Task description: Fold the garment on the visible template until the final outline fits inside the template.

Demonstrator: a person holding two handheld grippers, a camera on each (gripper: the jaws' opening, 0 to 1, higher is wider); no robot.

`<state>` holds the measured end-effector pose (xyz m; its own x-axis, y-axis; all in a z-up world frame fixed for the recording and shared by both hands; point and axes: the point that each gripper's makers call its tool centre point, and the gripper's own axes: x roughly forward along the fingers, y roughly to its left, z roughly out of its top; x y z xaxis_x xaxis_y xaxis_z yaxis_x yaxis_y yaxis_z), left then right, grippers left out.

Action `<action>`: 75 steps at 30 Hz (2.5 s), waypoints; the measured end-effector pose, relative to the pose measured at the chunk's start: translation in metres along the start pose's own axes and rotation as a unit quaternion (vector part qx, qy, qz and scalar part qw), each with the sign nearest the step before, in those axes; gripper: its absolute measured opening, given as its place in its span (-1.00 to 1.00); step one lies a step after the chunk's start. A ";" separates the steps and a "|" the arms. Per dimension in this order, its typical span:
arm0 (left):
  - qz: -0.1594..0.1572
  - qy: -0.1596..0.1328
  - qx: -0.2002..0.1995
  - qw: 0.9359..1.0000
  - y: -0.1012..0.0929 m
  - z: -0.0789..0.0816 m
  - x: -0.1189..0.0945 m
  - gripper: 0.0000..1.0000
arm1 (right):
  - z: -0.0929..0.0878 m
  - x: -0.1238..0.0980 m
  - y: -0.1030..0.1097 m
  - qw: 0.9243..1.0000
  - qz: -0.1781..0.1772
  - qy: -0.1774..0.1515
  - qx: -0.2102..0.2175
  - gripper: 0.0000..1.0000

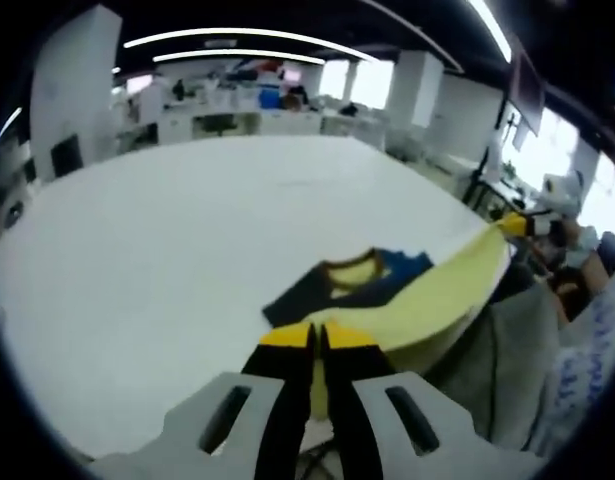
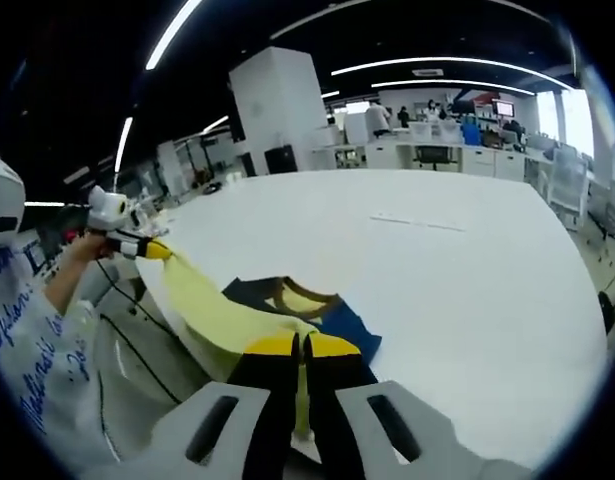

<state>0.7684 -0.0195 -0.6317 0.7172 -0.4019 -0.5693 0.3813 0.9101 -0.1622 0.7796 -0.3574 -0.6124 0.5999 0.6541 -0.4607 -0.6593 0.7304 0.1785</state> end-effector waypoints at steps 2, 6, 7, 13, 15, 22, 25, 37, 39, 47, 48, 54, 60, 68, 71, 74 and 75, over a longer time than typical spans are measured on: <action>0.000 -0.002 -0.001 1.000 0.004 0.000 0.005 -1.00 | -0.003 0.005 -0.002 1.000 0.000 0.004 -0.001 -0.94; 0.002 -0.009 -0.004 1.000 0.010 0.003 0.013 -1.00 | -0.009 0.014 -0.011 1.000 -0.006 0.007 0.005 -0.94; 0.003 -0.010 -0.004 1.000 0.013 0.003 0.017 -1.00 | -0.009 0.015 -0.013 1.000 -0.007 0.007 0.006 -0.94; 0.005 -0.011 -0.005 1.000 0.023 0.006 0.030 -1.00 | -0.013 0.026 -0.026 1.000 -0.015 0.011 0.001 -0.94; 0.006 -0.012 -0.001 1.000 0.026 0.008 0.037 -1.00 | -0.014 0.032 -0.029 1.000 -0.013 0.010 0.002 -0.94; 0.007 0.001 0.013 1.000 0.034 0.004 0.060 -1.00 | -0.024 0.050 -0.044 1.000 -0.012 0.024 -0.001 -0.95; 0.009 0.005 0.011 1.000 0.039 0.002 0.066 -1.00 | -0.026 0.055 -0.049 1.000 -0.013 0.025 0.001 -0.95; -0.001 0.012 0.001 1.000 0.055 0.003 0.095 -1.00 | -0.026 0.077 -0.066 0.999 -0.027 0.029 -0.004 -0.95; 0.000 0.013 0.000 1.000 0.056 0.002 0.100 -1.00 | -0.027 0.081 -0.069 0.999 -0.029 0.028 -0.004 -0.95; -0.002 0.016 -0.021 1.000 0.063 -0.004 0.117 -1.00 | -0.038 0.095 -0.080 0.998 -0.042 0.036 -0.002 -0.94; -0.002 0.014 -0.031 0.999 0.065 -0.005 0.120 -1.00 | -0.040 0.098 -0.081 0.998 -0.044 0.037 -0.001 -0.94; 0.003 0.018 -0.046 0.999 0.072 -0.010 0.133 -1.00 | -0.042 0.108 -0.089 0.998 -0.055 0.037 0.001 -0.94; 0.008 0.022 -0.046 0.999 0.076 -0.014 0.140 -1.00 | -0.048 0.119 -0.095 0.997 -0.059 0.051 -0.003 -0.94; 0.013 0.041 -0.060 0.997 0.079 -0.019 0.153 -1.00 | -0.056 0.133 -0.103 0.995 -0.067 0.075 -0.008 -0.94; 0.015 0.043 -0.068 0.997 0.080 -0.023 0.156 -1.00 | -0.062 0.137 -0.107 0.994 -0.069 0.084 -0.007 -0.94; 0.017 0.048 -0.076 0.996 0.079 -0.028 0.158 -1.00 | -0.067 0.138 -0.109 0.994 -0.069 0.089 -0.001 -0.94; 0.018 0.049 -0.075 0.996 0.078 -0.029 0.158 -1.00 | -0.068 0.139 -0.109 0.994 -0.069 0.090 0.000 -0.94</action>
<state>0.8950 -0.0090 -0.7579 0.6660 -0.3645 -0.6508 0.2607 0.9312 -0.2548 0.9042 -0.3599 -0.7547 0.5932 0.5025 -0.6290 -0.5769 0.8102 0.1032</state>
